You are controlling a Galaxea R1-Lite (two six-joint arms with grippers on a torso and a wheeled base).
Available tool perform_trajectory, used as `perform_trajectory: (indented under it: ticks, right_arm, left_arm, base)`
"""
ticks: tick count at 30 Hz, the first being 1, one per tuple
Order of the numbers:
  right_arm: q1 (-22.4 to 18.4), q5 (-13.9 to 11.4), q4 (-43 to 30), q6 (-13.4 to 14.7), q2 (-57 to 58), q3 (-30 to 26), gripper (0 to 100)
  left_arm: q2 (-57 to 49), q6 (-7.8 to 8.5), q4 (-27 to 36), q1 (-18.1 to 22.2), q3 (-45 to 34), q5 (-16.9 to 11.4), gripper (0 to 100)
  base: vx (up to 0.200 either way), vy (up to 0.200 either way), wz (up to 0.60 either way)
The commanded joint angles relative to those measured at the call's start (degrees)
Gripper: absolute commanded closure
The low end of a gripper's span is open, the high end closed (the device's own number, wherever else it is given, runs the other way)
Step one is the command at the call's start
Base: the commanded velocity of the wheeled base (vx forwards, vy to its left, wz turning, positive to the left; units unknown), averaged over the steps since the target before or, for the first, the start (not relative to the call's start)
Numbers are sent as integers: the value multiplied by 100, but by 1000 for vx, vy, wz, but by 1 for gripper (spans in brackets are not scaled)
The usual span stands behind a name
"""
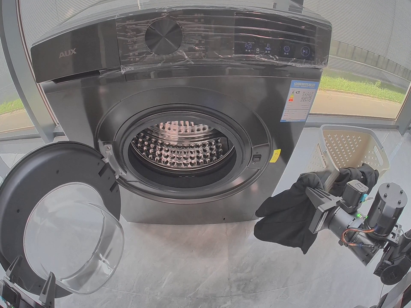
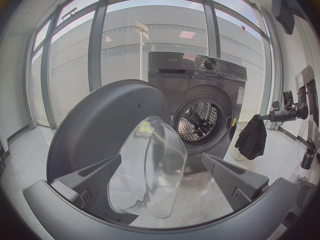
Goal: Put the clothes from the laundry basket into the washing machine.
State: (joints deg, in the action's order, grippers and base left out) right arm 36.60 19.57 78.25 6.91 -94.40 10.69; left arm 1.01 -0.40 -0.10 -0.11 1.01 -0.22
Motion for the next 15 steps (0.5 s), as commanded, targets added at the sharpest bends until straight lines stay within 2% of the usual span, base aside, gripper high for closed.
perform_trajectory:
  ticks: [1, 9, 15]
  right_arm:
    - [313, 21, 6, 65, 1, 38, 100]
    - [383, -14, 23, 82, -87, 293, 100]
    - [427, -14, 59, 144, -131, 276, 100]
  left_arm:
    - [-101, 23, -8, 2, -92, -4, 0]
    - [-101, 93, -8, 11, -92, -4, 0]
    - [-101, 102, -8, 11, -92, -4, 0]
  base:
    - [0, 0, 0]
    - [0, 0, 0]
    - [0, 0, 0]
